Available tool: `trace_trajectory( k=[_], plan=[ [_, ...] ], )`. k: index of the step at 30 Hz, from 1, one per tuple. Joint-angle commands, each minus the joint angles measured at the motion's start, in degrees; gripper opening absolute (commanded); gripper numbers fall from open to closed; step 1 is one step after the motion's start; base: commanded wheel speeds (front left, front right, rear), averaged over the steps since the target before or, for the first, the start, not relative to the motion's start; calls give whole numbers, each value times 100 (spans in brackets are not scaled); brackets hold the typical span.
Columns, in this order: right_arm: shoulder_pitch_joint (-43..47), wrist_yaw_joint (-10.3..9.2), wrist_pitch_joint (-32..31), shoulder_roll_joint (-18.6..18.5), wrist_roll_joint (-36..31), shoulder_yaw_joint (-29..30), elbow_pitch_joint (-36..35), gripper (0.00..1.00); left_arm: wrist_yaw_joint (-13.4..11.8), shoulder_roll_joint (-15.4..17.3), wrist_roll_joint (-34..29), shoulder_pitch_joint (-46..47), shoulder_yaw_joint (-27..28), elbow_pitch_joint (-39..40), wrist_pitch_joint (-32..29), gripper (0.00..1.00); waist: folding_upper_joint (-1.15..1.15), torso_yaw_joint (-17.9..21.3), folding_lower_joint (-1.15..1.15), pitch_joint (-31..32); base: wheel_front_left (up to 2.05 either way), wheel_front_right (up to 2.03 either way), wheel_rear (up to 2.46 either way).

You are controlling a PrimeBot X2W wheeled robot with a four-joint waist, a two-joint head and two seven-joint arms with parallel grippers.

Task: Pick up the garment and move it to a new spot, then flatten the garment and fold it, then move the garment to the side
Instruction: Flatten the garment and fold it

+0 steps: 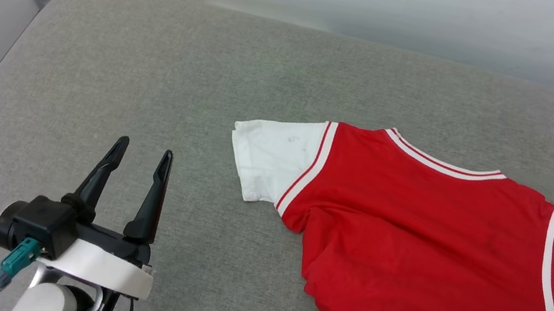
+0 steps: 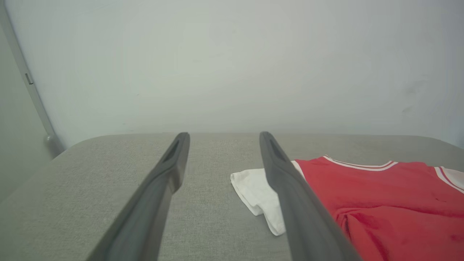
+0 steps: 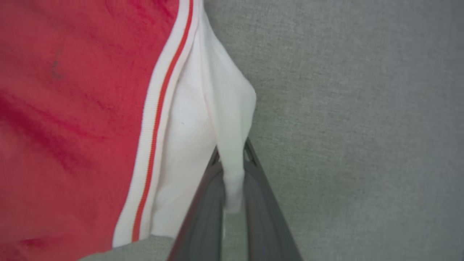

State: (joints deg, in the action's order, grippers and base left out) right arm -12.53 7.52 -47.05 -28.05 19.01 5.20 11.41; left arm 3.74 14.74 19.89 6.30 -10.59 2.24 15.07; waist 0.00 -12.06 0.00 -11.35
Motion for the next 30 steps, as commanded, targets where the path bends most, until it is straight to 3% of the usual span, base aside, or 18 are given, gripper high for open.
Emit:
trace_trajectory(
  k=[1,2,3,13,23,27,30],
  plan=[
    [82,-6,-2,86,-45,130,-8,0,25,4,-29,-24,15,-20,14,100,0,88,0,80,0,0,0],
    [95,-5,75,96,-128,172,-21,20,29,7,-31,-21,20,-38,14,100,0,116,0,110,0,0,0],
    [92,-6,163,102,-230,246,-17,100,33,9,-33,-17,22,-52,14,100,0,145,0,144,0,0,0],
    [-25,-5,1335,572,-760,514,-281,100,8,86,43,-154,87,-120,11,100,0,583,0,568,0,0,0],
    [611,-5,3080,1391,-585,314,-1716,100,19,253,162,-48,195,42,-90,100,0,1155,0,760,0,0,0],
    [798,-5,3696,1761,-576,224,-2166,100,100,449,316,194,242,121,-445,100,0,1441,0,646,0,0,0],
    [864,-4,4081,1990,-565,152,-2360,100,191,755,444,526,154,47,-1087,100,0,1637,0,495,0,0,0]
  ],
)
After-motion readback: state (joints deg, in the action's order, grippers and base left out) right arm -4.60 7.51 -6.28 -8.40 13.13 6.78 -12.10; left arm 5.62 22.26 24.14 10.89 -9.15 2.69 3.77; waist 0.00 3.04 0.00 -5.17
